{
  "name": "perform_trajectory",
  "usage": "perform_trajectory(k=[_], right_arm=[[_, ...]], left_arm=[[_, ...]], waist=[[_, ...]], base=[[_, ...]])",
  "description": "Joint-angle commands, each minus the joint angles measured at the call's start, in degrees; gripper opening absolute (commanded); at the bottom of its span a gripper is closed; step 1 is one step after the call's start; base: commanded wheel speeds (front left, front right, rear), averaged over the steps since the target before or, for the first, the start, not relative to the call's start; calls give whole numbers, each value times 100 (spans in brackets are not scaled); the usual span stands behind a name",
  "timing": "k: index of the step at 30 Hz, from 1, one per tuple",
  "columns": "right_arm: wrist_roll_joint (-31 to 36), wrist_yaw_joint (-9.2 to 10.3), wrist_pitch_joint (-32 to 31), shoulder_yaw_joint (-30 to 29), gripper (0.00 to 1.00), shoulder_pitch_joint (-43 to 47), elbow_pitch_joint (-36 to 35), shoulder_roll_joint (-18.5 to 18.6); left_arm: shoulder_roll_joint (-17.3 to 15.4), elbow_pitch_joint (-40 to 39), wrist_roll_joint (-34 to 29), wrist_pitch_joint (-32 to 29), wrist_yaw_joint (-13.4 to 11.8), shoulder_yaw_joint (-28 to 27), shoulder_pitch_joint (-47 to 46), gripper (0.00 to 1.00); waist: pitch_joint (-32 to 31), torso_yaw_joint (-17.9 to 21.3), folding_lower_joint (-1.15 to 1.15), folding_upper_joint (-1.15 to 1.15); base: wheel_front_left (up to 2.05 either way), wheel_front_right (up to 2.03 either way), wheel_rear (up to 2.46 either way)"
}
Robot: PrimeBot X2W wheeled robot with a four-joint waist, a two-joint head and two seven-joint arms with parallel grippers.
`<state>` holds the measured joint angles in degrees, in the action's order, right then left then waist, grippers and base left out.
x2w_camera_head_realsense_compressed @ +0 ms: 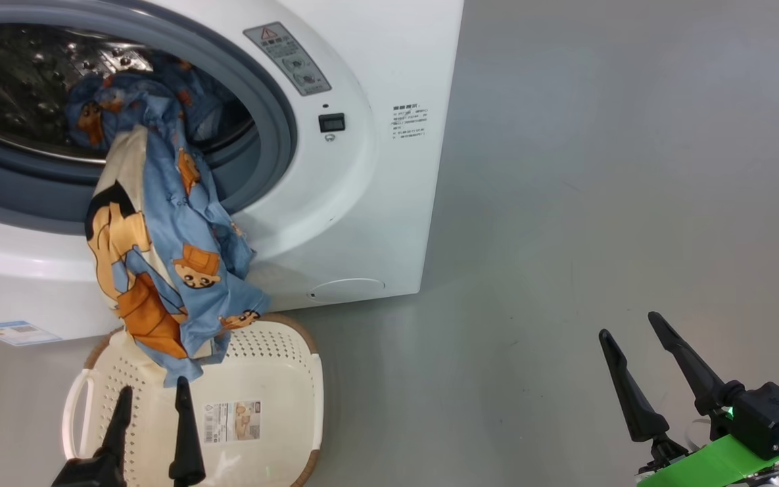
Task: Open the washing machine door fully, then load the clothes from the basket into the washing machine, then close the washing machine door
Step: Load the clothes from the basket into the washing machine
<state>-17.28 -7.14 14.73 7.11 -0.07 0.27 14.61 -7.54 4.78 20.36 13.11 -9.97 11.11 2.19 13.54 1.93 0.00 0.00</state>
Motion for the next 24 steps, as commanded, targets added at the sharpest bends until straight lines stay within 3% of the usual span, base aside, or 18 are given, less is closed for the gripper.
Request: perform_trajectory(k=[1,12,24], right_arm=[[14,-35,27,152,100,-84,-151,91],[-9,-35,27,210,100,-281,-223,105],[-82,-35,27,201,100,-586,-366,123]], left_arm=[[-61,-49,36,-1,35,-160,-132,100],[-6,620,265,-12,280,-119,-640,100],[57,2155,456,109,637,-207,-2082,100]], waist=[[41,-5,0,0],[368,-13,0,0],[1178,91,0,0]], base=[[0,0,0],[0,0,0],[0,0,0]])
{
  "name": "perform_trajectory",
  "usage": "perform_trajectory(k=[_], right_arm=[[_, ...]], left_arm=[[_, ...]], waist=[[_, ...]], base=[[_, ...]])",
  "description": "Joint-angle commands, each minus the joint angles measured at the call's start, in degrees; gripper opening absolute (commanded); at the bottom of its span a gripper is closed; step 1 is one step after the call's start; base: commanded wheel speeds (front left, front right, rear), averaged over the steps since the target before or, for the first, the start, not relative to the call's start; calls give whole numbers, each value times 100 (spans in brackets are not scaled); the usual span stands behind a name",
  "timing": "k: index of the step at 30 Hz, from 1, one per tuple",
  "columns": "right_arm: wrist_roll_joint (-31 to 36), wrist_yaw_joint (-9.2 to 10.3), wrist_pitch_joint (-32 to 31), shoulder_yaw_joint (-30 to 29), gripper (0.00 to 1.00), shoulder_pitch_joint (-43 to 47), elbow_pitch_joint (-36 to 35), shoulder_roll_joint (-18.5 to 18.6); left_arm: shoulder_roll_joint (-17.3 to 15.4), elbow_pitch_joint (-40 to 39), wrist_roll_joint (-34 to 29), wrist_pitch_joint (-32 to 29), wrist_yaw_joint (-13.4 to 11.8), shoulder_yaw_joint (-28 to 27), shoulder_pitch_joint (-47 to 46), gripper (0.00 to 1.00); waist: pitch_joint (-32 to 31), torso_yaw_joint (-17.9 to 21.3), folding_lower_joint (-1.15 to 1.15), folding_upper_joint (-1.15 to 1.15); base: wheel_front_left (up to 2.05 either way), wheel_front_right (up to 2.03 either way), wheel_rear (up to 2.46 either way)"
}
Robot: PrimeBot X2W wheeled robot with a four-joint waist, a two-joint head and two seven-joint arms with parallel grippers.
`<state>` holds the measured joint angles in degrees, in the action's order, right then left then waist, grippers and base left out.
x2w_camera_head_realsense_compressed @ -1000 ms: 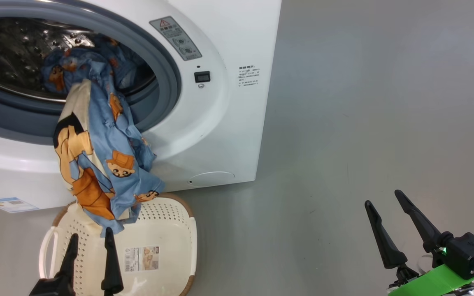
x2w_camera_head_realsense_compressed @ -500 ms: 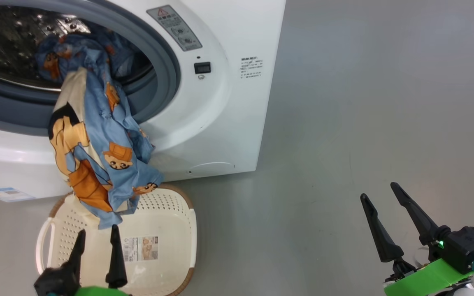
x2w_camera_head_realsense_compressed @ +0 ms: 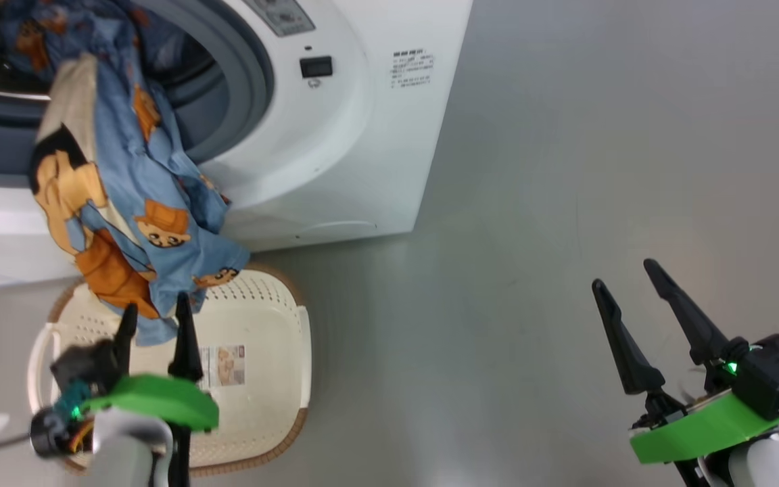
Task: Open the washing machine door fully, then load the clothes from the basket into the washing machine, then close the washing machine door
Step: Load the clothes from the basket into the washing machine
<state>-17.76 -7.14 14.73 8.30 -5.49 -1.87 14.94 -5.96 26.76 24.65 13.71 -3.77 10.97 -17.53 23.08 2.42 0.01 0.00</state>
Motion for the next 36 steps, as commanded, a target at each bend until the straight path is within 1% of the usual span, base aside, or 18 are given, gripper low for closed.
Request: perform_trajectory(k=[1,7,12,15,19,24,25,26,27,30,36], right_arm=[[-36,-35,27,79,100,-71,-162,87],[-66,-35,27,133,100,-274,-203,71],[-85,-35,27,187,100,-411,-199,2],[-104,-35,27,196,100,-458,-168,-20],[-117,-35,27,205,100,-508,-150,-52],[-137,-35,27,248,100,-613,-123,-77],[-141,-35,27,251,100,-625,-118,-82],[-143,-35,27,254,100,-633,-114,-91],[-143,-35,27,256,100,-637,-112,-100],[-142,-35,27,259,100,-638,-106,-110],[-133,-35,27,177,100,-567,-108,-119]], left_arm=[[-98,113,42,57,47,-207,-259,100],[-160,1070,199,81,193,-381,-1131,100],[-342,1807,328,42,267,-530,-1746,100],[-464,2167,387,17,285,-604,-2024,100],[-562,2519,430,-28,386,-609,-2300,100],[-665,2935,452,-116,598,-537,-2641,100],[-672,2996,453,-129,624,-522,-2686,79],[-677,3059,453,-163,661,-497,-2725,37],[-681,3117,458,-200,696,-477,-2763,0],[-700,3216,454,-255,739,-438,-2829,0],[-702,3381,458,-602,930,-245,-2923,0]], waist=[[285,54,-1,0],[591,180,-1,0],[774,321,-1,0],[842,386,-1,0],[892,443,-1,0],[935,502,-1,0],[934,509,-1,0],[932,517,-1,0],[930,523,-1,0],[919,531,-1,0],[848,487,-1,0]], base=[[0,0,0],[0,0,0],[0,0,0],[0,0,0],[0,0,0],[0,0,0],[0,0,0],[0,0,0],[0,0,0],[0,0,0],[0,0,0]])
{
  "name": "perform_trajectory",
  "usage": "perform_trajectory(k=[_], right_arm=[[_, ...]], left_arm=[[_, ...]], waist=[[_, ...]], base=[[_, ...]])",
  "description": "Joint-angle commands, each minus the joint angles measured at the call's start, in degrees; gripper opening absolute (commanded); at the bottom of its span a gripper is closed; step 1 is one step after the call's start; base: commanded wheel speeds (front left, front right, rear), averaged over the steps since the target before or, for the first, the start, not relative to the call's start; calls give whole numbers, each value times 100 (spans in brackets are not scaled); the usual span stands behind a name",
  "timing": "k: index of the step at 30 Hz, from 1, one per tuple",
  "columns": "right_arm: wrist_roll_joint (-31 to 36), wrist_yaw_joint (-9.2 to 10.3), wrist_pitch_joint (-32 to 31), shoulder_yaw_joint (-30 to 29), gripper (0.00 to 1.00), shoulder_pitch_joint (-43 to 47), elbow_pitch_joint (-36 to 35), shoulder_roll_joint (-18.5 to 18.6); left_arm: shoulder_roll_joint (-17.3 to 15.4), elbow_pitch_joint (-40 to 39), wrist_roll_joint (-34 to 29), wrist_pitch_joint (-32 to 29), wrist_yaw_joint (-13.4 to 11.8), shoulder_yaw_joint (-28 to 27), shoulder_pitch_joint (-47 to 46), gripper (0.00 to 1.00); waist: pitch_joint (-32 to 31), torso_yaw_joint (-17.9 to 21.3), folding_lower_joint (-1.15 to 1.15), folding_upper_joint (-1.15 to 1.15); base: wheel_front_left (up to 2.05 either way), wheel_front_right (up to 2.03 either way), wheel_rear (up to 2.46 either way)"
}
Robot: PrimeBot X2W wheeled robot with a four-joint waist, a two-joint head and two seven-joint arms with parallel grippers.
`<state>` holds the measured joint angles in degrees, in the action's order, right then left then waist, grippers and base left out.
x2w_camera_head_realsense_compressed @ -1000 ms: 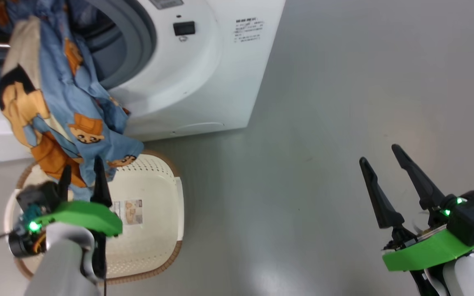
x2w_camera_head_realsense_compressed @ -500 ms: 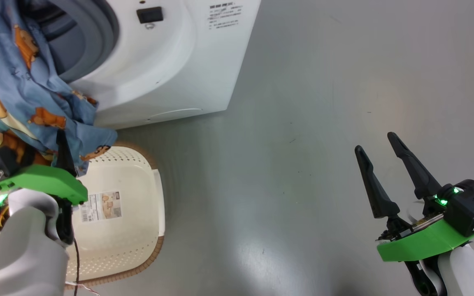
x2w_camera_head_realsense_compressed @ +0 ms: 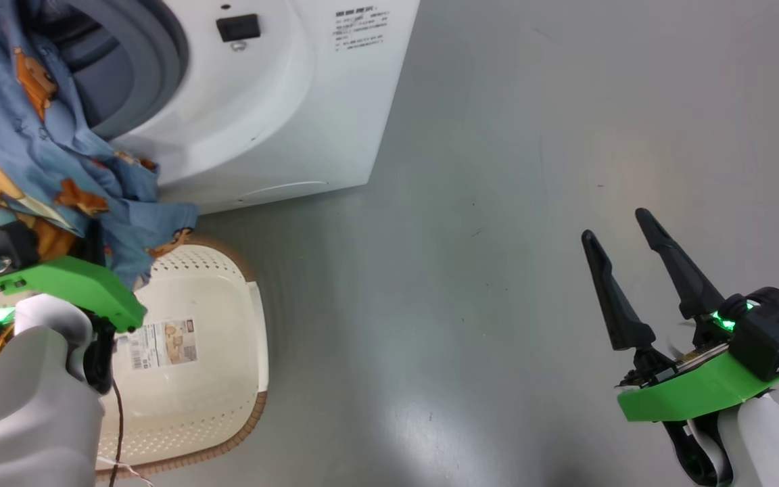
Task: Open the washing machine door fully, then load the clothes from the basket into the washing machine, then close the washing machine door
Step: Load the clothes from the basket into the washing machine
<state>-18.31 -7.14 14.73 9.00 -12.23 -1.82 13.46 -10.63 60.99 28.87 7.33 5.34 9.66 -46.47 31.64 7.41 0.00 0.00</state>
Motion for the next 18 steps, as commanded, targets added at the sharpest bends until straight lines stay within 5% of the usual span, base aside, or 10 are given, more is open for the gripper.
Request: perform_trajectory(k=[1,10,18], right_arm=[[-74,-35,27,95,100,128,-115,31],[-40,-35,27,-14,100,278,-117,41],[-12,-35,27,-75,100,397,-146,16]], left_arm=[[-238,-37,52,-39,46,-90,-32,0],[-487,-531,86,-838,181,248,27,0],[-1090,-2196,380,-2088,207,398,453,0]], waist=[[-24,-21,0,0],[-195,-154,0,0],[-319,-242,0,0]], base=[[0,0,0],[0,0,0],[0,0,0]])
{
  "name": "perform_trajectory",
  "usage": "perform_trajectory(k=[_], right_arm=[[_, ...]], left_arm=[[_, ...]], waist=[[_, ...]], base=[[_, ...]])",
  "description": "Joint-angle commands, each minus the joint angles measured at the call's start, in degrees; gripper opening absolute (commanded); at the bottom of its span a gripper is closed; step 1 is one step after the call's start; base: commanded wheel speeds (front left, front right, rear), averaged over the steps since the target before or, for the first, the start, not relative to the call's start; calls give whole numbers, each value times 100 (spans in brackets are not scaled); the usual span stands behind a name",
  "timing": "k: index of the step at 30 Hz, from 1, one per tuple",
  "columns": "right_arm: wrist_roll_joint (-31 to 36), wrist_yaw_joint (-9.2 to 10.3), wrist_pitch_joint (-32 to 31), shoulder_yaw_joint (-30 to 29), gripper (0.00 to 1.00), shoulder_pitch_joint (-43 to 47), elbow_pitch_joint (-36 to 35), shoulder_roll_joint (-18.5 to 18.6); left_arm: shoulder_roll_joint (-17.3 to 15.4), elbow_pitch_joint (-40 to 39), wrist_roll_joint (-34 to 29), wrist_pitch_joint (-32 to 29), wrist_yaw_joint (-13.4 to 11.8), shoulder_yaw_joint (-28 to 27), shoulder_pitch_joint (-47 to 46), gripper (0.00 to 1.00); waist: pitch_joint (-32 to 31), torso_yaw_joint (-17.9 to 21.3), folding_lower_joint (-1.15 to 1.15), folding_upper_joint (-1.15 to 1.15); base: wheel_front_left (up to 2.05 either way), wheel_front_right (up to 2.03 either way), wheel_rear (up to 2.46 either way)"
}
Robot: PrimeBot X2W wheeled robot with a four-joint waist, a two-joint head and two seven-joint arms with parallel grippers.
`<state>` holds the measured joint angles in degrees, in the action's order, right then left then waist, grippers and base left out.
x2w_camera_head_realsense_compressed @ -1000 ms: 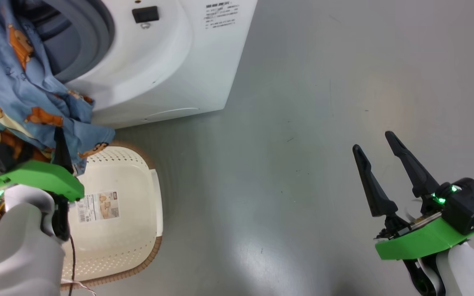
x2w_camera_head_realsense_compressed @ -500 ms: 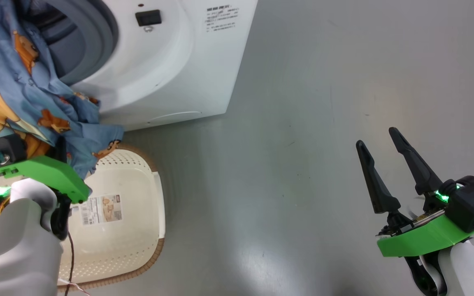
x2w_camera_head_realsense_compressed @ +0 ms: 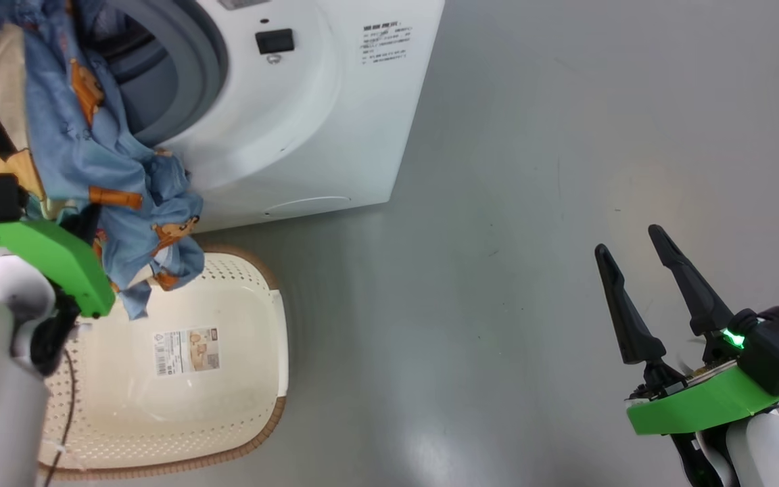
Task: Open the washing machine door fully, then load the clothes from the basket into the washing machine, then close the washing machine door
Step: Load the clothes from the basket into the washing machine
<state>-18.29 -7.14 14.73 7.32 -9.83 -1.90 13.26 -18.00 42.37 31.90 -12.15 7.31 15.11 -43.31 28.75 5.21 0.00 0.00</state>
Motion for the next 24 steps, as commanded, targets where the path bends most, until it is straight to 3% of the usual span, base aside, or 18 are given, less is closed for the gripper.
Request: perform_trajectory(k=[1,8,12,17,24], right_arm=[[-11,-35,27,85,100,172,-141,32],[-6,-35,27,76,100,238,-166,13],[-10,-35,27,113,100,222,-167,12],[-36,-35,27,206,100,148,-153,1],[-109,-35,27,285,100,86,-88,-52]], left_arm=[[-448,-628,122,-320,4,-166,225,0],[-1041,-2835,520,-1570,-420,-496,824,0],[-1333,-3663,638,-2073,-679,-696,896,0],[-1584,-3955,613,-2281,-810,-846,691,0],[-1697,-3501,643,-2216,-756,-968,229,0]], waist=[[-42,-28,0,0],[-100,-51,0,0],[-102,-16,0,0],[-71,108,0,0],[0,315,0,0]], base=[[0,0,0],[0,0,0],[0,0,0],[0,0,0],[0,0,0]])
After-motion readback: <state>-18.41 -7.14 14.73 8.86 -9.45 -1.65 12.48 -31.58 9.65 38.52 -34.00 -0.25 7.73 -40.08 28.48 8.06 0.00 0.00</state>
